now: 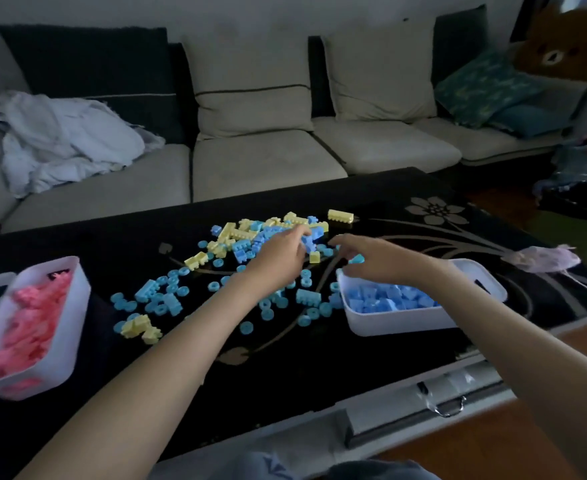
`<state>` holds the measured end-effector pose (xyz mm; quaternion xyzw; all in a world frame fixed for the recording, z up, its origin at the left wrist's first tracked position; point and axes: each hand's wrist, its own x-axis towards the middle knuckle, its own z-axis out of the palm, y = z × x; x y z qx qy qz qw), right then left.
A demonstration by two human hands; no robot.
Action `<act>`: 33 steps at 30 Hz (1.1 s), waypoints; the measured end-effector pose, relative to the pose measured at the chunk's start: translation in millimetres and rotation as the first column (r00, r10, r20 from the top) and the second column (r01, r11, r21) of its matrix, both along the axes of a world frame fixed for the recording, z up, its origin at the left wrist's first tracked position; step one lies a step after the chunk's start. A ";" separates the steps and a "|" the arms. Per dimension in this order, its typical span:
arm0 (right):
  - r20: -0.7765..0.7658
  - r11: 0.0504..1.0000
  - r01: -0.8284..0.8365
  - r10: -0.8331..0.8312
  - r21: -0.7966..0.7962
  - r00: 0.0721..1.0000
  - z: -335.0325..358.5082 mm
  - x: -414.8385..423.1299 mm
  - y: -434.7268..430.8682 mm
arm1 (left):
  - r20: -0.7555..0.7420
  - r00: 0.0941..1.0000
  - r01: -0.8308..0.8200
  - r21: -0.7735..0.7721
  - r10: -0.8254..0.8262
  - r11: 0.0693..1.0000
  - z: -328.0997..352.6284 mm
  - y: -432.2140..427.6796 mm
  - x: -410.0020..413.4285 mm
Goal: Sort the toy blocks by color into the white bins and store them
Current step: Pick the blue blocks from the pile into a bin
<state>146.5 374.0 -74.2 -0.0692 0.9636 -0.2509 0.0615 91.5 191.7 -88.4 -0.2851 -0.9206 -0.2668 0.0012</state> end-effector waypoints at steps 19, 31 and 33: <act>0.021 0.938 -0.144 0.145 0.317 0.989 -56.3 -166.3 -109.4 | -0.150 0.988 -0.092 -0.360 0.040 0.928 -53.6 -88.5 -116.3; 0.253 0.976 -0.114 0.064 0.186 0.965 -54.2 -178.3 -99.7 | 0.115 0.964 -0.260 0.192 0.241 0.946 -38.1 -83.4 -117.0; 0.254 0.977 -0.112 0.064 0.181 0.965 -52.7 -179.0 -100.8 | 0.115 0.967 -0.239 0.102 0.227 0.966 -42.5 -78.8 -121.6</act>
